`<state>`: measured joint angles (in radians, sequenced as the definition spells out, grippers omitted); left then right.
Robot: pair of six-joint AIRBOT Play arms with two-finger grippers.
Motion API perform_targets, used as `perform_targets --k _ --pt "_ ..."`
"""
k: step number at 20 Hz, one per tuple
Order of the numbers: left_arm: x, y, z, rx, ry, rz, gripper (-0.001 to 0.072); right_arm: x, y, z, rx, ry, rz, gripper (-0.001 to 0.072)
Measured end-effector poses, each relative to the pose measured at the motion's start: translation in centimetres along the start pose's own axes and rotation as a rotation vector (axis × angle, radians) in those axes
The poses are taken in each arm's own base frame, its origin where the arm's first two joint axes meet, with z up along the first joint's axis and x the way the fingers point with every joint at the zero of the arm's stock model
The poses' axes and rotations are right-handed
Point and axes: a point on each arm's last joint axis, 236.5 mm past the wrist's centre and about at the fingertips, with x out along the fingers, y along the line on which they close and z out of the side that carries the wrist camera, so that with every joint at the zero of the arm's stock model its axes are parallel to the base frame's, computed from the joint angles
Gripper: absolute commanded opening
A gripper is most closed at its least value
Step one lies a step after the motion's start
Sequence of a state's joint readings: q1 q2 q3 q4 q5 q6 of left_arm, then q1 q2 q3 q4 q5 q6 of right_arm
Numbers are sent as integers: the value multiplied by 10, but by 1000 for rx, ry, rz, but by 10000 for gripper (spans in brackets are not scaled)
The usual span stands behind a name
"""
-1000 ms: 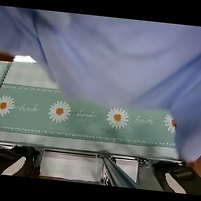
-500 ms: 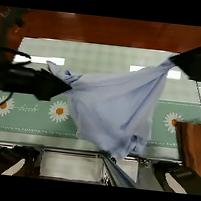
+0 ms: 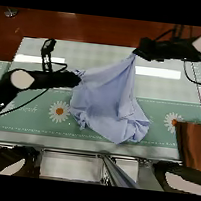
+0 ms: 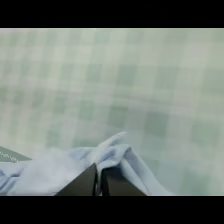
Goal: Fold the shirts.
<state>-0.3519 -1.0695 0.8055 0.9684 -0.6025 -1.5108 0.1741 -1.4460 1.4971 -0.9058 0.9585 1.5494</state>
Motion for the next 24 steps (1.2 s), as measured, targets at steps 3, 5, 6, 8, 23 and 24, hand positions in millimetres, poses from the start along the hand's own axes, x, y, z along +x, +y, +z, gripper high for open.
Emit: perform_targets --k 3,5,6,8,23,24 --pt "19 30 4 -120 15 54 704 28 -24 12 140 30 9 635" --pt "11 56 14 -168 45 87 703 20 -44 16 179 71 5 633" --pt "0 72 22 -193 55 104 703 7 -60 13 183 112 -20 633" --pt "-23 109 26 -264 97 141 701 -32 -100 -6 159 208 -139 633" --pt "31 81 -101 -461 381 -169 36 -135 -169 -319 446 428 -331 622" --pt "35 77 -99 -455 379 -179 36 -134 -166 -328 455 444 -319 622"
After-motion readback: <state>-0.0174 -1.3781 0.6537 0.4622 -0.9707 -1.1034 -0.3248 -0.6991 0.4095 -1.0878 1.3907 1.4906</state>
